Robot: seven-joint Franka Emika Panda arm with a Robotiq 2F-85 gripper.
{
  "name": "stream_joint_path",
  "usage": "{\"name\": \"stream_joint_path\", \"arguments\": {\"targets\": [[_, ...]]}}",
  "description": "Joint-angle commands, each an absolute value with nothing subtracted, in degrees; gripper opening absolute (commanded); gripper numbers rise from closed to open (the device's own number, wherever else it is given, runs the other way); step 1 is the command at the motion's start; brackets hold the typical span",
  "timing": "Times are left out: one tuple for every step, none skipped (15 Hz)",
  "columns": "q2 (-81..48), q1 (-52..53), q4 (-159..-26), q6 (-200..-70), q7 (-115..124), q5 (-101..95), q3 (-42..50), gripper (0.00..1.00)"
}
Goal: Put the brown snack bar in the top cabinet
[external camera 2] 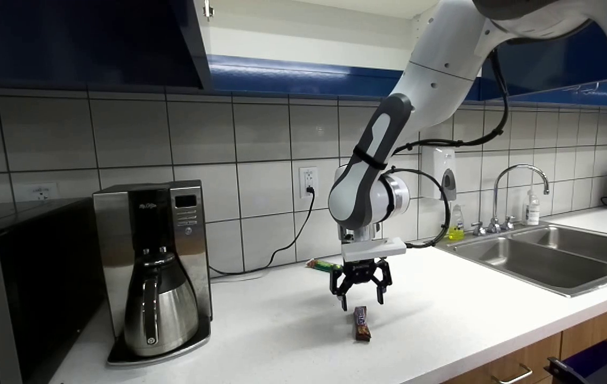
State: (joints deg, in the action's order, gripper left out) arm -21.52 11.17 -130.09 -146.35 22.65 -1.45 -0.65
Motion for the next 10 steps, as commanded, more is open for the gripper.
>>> {"name": "stream_joint_path", "arguments": {"targets": [[-23.13,13.15,-128.78,-147.56,26.89,-3.31,0.99,1.00],[-23.38,13.47,-128.65,-147.61,27.36,-3.33,1.26,1.00],[-23.72,13.71,-128.44,-147.63,27.74,-3.26,1.43,1.00],[-24.02,13.97,-128.26,-147.61,28.08,-3.29,1.66,1.00],[-24.23,14.25,-128.13,-147.61,28.46,-3.29,1.90,1.00],[-24.42,14.50,-128.07,-147.69,28.97,-3.29,2.10,1.00],[-24.62,14.91,-128.02,-147.93,29.82,-3.59,2.53,1.00],[-24.85,15.07,-127.92,-148.01,30.13,-3.49,2.68,1.00],[-25.12,15.33,-127.83,-148.08,30.77,-3.41,2.91,1.00],[-25.30,15.70,-127.87,-148.53,31.51,-3.64,3.27,1.00]]}}
